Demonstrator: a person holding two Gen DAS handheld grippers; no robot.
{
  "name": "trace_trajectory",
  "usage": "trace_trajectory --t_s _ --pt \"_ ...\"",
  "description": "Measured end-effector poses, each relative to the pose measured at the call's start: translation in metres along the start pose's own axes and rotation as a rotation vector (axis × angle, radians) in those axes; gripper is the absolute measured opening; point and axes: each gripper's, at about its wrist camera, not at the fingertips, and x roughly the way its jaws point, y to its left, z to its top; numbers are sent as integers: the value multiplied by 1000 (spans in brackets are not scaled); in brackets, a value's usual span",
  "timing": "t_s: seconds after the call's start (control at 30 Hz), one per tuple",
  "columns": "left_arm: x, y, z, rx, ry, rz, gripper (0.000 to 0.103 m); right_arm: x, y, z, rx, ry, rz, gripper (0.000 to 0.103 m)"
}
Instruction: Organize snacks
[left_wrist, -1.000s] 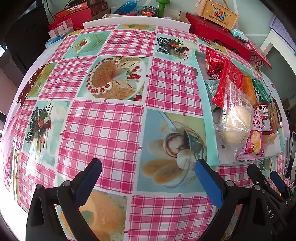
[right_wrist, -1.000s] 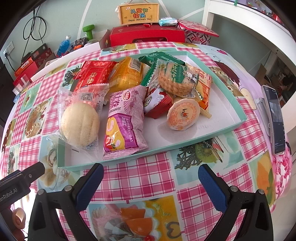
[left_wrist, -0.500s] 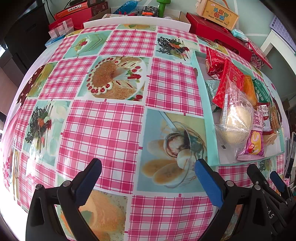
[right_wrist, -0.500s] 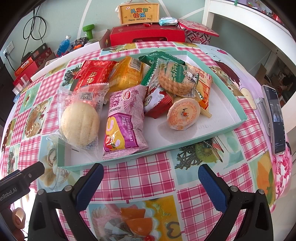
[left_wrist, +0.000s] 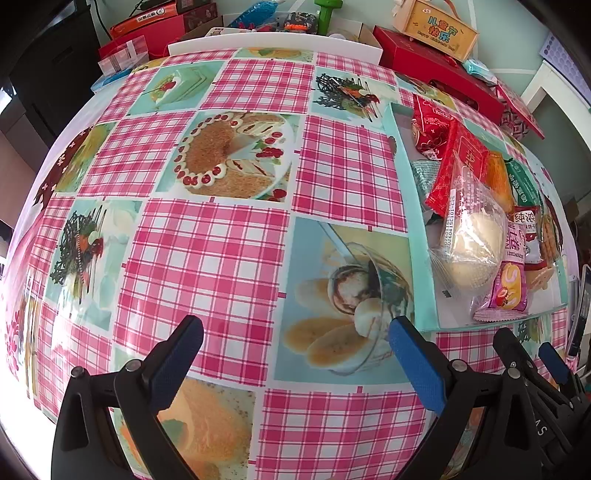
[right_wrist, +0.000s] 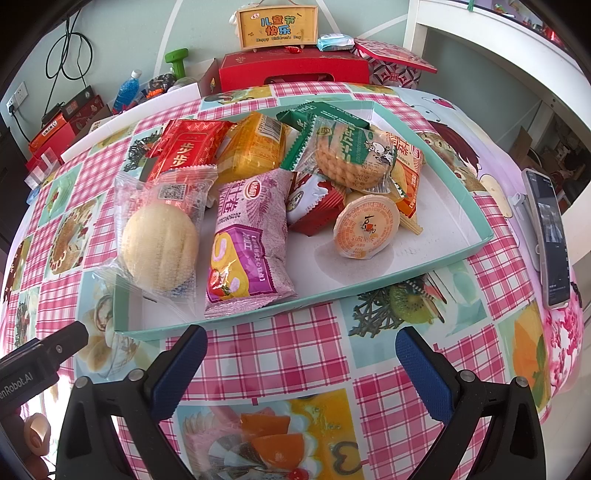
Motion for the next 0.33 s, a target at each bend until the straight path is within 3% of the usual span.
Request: trace_trajectory --t_s 0.33 --pt "-6 -2 0 13 -18 -5 100 0 0 0 -1 1 0 103"
